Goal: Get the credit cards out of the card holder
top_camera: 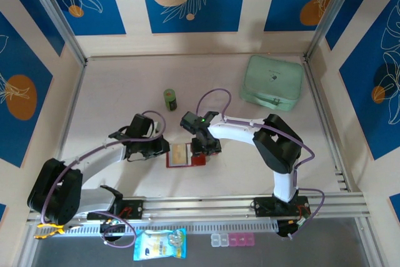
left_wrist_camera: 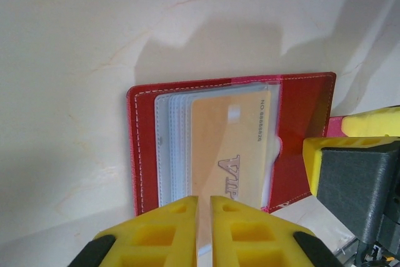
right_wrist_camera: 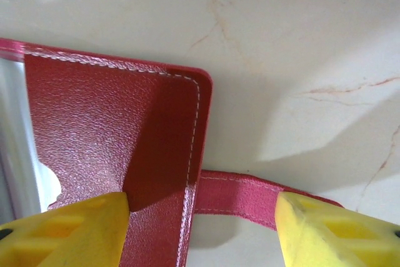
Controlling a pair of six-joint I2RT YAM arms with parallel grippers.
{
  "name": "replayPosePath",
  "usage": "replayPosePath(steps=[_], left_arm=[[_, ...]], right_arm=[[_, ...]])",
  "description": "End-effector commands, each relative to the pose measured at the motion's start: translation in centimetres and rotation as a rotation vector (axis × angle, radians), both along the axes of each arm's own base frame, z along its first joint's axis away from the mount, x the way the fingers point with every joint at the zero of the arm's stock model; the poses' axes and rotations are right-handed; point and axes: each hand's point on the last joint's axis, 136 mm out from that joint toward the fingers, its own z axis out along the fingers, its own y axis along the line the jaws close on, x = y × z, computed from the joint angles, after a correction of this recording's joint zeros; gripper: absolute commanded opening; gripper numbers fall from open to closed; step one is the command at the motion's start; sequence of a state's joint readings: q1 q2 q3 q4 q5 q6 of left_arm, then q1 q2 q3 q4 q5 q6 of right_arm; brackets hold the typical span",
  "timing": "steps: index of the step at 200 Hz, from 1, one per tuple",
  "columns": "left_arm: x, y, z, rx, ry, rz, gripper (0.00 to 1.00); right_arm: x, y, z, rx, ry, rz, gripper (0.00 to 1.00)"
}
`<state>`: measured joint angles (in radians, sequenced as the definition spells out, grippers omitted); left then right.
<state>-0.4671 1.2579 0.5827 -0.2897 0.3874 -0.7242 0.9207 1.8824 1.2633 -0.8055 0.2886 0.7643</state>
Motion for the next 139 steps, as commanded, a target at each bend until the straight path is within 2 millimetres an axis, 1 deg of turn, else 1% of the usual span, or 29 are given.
replayPosePath(steps=[1,29,72,117,139], left_arm=[[0.0,-0.8,0.7,-0.020,0.008,-0.035,0.13],[0.1,-1.0,0.6,-0.019,0.018,-0.045,0.13],[0.0,-1.3,0.6,-0.022,0.039,-0.070,0.13],[0.3,-1.6,0.3,-0.012,0.055,-0.084,0.13],[0.3,-1.7,0.1,-0.015,0.056,-0.079,0.12]], right_arm=[[0.7,1.2,3.1,0.068,-0.046,-0.011,0.63],[0.8,2.0,4.1,0.111,-0.059,-0.018,0.62],[0.8,4.2,5.5,0.247,-0.045,-0.027,0.60],[0.7,6.5,5.9,0.388,0.001,-0.020,0.54],[0.7,7.0,5.9,0.431,0.012,-0.012,0.49]])
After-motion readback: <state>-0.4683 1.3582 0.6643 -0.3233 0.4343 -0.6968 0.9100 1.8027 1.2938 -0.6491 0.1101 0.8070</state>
